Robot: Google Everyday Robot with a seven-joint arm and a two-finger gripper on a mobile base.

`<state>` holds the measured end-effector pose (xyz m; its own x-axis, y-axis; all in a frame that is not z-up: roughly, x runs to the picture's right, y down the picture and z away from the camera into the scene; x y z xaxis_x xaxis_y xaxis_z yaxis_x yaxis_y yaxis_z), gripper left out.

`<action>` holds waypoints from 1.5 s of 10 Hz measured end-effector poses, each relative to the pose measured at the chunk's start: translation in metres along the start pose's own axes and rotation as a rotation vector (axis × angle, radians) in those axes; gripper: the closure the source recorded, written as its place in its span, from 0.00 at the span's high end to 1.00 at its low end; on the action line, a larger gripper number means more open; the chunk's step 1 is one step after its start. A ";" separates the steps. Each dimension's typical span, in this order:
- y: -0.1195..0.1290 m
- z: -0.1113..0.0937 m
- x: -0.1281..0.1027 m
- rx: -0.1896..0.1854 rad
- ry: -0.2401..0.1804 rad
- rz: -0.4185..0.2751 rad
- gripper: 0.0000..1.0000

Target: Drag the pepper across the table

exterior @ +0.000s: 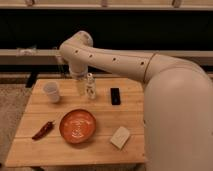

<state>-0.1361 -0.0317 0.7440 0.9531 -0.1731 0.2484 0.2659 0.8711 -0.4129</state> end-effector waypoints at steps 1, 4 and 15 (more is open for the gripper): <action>0.000 0.000 0.000 0.000 0.000 0.000 0.80; 0.000 0.000 0.000 0.000 0.000 0.000 0.80; 0.086 0.014 -0.142 -0.009 -0.063 -0.264 0.80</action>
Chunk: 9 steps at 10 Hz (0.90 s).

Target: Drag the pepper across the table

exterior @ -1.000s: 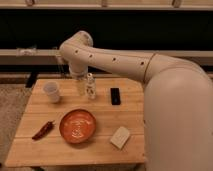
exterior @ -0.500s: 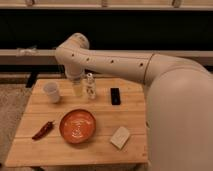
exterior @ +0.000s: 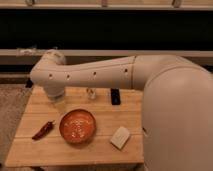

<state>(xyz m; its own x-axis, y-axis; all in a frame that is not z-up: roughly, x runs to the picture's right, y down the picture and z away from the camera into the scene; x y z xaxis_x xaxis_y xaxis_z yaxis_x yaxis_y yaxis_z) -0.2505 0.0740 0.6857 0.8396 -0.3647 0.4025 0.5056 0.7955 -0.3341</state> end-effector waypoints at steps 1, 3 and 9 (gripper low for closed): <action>0.000 0.016 -0.023 -0.011 -0.010 -0.045 0.80; -0.003 0.047 -0.052 -0.029 -0.025 -0.105 0.80; -0.011 0.129 -0.076 -0.077 -0.047 -0.170 0.80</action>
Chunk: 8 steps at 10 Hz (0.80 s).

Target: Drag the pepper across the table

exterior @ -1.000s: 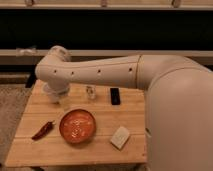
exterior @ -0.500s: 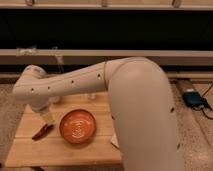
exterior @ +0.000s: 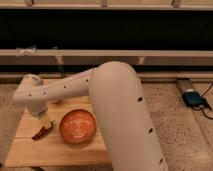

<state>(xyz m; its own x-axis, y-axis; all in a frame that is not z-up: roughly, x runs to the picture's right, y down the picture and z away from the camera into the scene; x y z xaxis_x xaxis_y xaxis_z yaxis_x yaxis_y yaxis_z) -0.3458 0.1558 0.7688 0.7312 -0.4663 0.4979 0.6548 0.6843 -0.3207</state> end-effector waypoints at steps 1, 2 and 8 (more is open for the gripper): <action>0.000 0.005 0.001 -0.003 0.002 0.000 0.80; 0.001 0.013 0.004 -0.007 0.002 0.004 0.80; 0.000 0.045 0.015 -0.018 -0.007 0.021 0.80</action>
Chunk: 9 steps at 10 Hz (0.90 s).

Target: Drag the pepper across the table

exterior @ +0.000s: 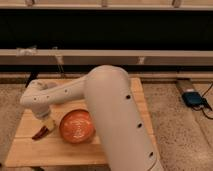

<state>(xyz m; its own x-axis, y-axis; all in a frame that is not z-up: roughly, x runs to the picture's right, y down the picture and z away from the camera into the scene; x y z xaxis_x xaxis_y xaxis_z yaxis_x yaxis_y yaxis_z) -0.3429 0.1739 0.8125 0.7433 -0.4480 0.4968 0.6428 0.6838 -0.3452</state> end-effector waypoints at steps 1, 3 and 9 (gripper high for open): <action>-0.002 0.006 0.002 0.000 -0.004 0.001 0.80; -0.004 0.015 0.005 -0.002 -0.009 0.003 0.80; -0.003 0.028 0.014 -0.027 -0.029 0.008 0.44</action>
<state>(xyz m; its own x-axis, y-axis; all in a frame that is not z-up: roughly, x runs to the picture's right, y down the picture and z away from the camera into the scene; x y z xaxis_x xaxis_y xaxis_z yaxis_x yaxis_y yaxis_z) -0.3396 0.1814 0.8435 0.7432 -0.4255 0.5164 0.6419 0.6712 -0.3707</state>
